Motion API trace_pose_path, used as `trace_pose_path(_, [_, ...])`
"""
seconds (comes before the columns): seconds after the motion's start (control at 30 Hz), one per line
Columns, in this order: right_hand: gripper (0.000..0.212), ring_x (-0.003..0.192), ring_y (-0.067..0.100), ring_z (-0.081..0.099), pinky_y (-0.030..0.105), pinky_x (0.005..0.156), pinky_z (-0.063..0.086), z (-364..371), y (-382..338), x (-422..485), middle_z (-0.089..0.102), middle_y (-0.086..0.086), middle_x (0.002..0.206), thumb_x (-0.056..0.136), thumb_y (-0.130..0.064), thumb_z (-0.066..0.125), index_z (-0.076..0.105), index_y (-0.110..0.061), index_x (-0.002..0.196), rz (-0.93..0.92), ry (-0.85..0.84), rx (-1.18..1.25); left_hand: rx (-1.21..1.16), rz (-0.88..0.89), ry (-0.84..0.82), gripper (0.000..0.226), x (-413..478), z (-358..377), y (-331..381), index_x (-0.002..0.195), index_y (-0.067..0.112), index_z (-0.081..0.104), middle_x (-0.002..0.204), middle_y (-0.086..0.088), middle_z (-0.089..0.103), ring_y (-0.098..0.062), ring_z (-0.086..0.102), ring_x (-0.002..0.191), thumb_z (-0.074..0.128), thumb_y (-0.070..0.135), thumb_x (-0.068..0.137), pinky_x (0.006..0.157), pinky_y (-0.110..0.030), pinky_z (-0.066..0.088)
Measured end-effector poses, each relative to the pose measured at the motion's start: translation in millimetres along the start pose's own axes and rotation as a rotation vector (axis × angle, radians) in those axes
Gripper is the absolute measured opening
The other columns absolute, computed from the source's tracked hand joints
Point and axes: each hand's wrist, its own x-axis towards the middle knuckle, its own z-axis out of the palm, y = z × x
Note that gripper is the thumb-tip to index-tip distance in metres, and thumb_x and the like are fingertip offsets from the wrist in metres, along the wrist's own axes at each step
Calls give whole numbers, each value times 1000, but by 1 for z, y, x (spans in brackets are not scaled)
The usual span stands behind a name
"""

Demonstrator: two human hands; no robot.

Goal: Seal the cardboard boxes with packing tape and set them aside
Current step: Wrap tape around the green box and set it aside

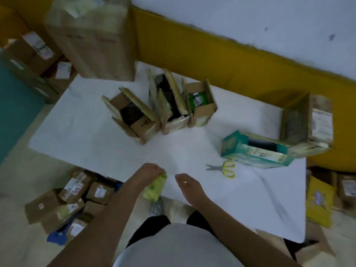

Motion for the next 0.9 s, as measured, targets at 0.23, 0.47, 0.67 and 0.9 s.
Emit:
trace_pose_path(0.23, [17, 94, 17, 67, 31, 85, 56, -115, -18, -30, 71, 4, 95, 94, -30, 63, 71, -15, 98, -62, 139, 590, 282, 526, -181, 18, -60, 73, 128, 85, 19, 70, 85, 1, 69, -13, 64, 80, 61, 34, 90, 75, -29, 50])
trace_pose_path(0.47, [24, 84, 14, 61, 27, 78, 45, -224, 21, -59, 70, 3, 95, 89, -31, 69, 70, -14, 106, -118, 115, 828, 590, 776, -324, 16, -82, 152, 215, 80, 31, 66, 81, 12, 66, -5, 59, 78, 59, 30, 94, 74, -27, 47])
trace_pose_path(0.67, [18, 83, 11, 60, 22, 75, 44, -282, 59, -78, 68, 3, 90, 96, -11, 58, 66, -2, 110, -238, 88, 964, 707, 874, -428, 15, -102, 193, 259, 86, 34, 72, 93, 8, 68, -9, 63, 88, 59, 37, 92, 79, -25, 48])
trace_pose_path(0.9, [23, 104, 25, 65, 35, 89, 54, -310, 83, -77, 69, 6, 112, 96, -17, 60, 71, -23, 115, -397, 218, 750, 806, 832, -481, 16, -102, 235, 275, 91, 21, 72, 74, 28, 59, 11, 53, 72, 58, 15, 95, 64, -7, 36])
